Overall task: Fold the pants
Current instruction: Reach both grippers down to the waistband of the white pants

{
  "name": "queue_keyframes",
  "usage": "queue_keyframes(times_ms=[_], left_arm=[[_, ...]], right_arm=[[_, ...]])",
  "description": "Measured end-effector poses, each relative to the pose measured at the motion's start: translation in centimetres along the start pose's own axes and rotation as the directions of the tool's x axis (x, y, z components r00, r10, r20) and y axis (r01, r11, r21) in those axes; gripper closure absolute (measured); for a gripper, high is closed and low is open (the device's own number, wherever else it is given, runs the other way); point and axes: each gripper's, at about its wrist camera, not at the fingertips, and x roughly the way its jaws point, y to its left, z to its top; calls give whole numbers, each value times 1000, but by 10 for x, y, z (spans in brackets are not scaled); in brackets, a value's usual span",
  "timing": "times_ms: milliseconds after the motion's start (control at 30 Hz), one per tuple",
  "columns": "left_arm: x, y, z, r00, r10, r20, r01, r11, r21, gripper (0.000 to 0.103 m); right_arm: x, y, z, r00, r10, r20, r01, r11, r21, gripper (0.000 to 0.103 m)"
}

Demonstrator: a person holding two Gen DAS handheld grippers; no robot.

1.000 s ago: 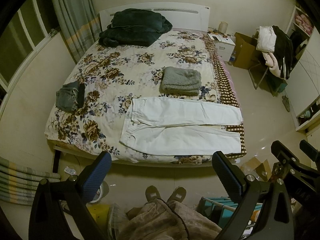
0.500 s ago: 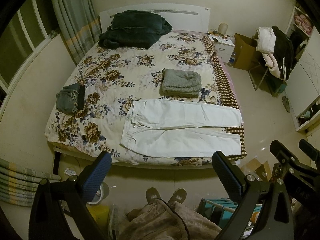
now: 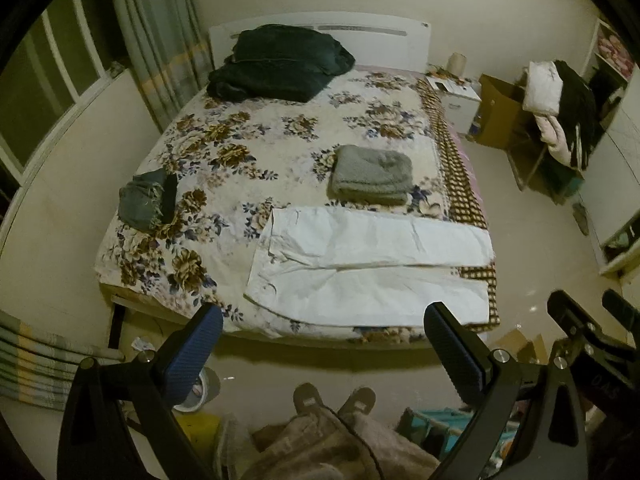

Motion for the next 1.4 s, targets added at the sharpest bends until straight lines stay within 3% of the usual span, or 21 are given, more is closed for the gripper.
queue_keyframes(times_ms=[300, 567, 733, 833, 1167, 1267, 1400], left_arm=[[55, -6, 38, 996, 73, 59, -69, 996, -63, 0], [155, -6, 74, 995, 91, -26, -93, 994, -50, 0], [240, 0, 113, 992, 111, -63, -112, 994, -9, 0], [290, 2, 134, 990, 106, -97, -104, 994, 25, 0], [487, 8, 180, 971, 169, -172, -141, 977, 162, 0], [550, -2, 177, 960, 189, -209, -143, 966, 216, 0], [631, -29, 161, 942, 235, -241, -143, 927, 346, 0]], right_arm=[[83, -19, 38, 1000, -4, 29, 3, 1000, 30, 0], [187, -4, 84, 998, -52, 29, 52, 999, 3, 0], [293, 6, 117, 996, -87, -26, 87, 996, 3, 0], [375, 8, 140, 990, -96, -105, 100, 994, 32, 0], [624, -36, 142, 945, -225, -237, 243, 969, 50, 0], [694, -55, 129, 924, -262, -278, 268, 963, -15, 0], [786, -57, 109, 892, -306, -333, 255, 948, -189, 0]])
